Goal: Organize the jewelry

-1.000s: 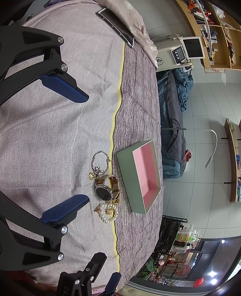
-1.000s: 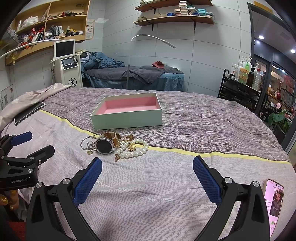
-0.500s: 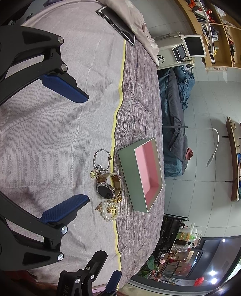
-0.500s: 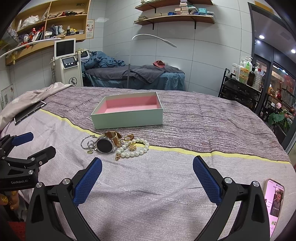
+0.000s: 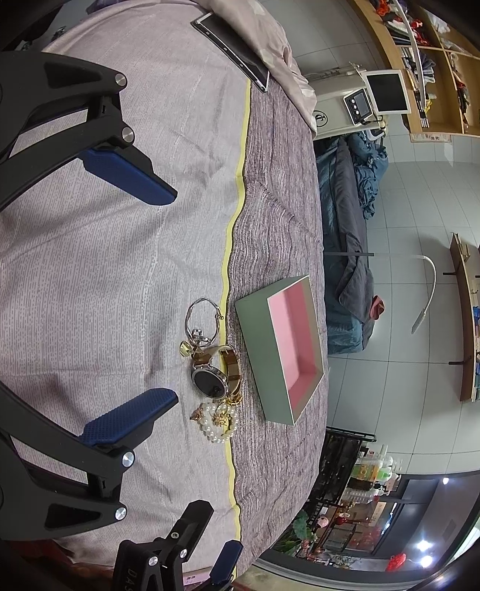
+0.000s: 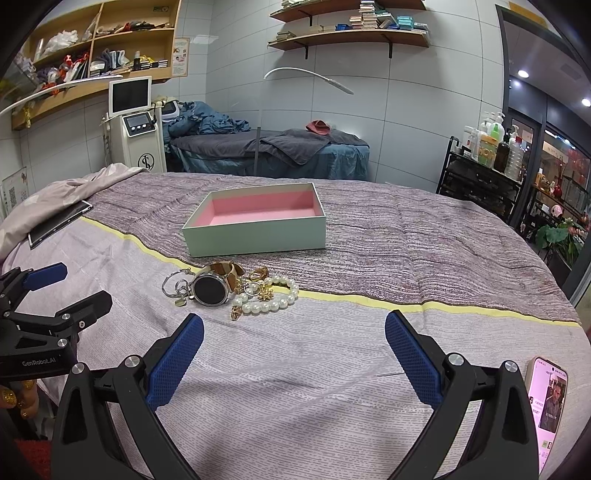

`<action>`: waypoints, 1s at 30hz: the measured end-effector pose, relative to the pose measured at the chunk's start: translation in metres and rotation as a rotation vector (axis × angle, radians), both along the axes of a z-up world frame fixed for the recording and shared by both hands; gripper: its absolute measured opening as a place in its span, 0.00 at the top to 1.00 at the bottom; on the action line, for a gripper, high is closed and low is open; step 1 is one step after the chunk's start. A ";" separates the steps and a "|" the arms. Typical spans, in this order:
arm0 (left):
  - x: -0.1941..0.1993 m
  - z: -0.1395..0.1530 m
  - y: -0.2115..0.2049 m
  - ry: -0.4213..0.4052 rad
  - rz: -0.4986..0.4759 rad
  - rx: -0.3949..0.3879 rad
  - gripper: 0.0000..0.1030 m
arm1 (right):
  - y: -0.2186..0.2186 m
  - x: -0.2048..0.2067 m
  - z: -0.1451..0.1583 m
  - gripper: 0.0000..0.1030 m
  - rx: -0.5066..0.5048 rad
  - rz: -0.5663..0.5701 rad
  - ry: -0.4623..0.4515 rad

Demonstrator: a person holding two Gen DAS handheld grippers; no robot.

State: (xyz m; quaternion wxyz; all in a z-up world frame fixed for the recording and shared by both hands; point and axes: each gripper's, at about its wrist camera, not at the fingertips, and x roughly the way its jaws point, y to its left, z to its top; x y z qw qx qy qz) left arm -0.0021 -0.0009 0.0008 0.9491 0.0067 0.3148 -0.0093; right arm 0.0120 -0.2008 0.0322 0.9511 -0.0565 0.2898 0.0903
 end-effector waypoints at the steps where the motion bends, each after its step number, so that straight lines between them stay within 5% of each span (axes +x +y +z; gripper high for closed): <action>1: 0.000 0.000 0.000 0.001 -0.002 0.000 0.05 | 0.000 0.000 0.000 0.06 0.000 0.000 0.001; 14: 0.006 -0.011 0.000 0.055 -0.044 -0.024 0.05 | 0.003 0.006 -0.009 0.06 -0.005 0.002 0.026; 22: 0.027 -0.024 0.021 0.098 -0.096 -0.069 0.07 | -0.002 0.030 -0.018 0.06 0.001 0.032 0.131; 28: 0.061 -0.030 0.026 0.156 -0.174 -0.064 0.28 | 0.008 0.056 -0.020 0.06 -0.059 0.086 0.176; 30: 0.071 -0.033 0.024 0.178 -0.196 -0.036 0.39 | 0.011 0.064 -0.021 0.15 -0.088 0.106 0.186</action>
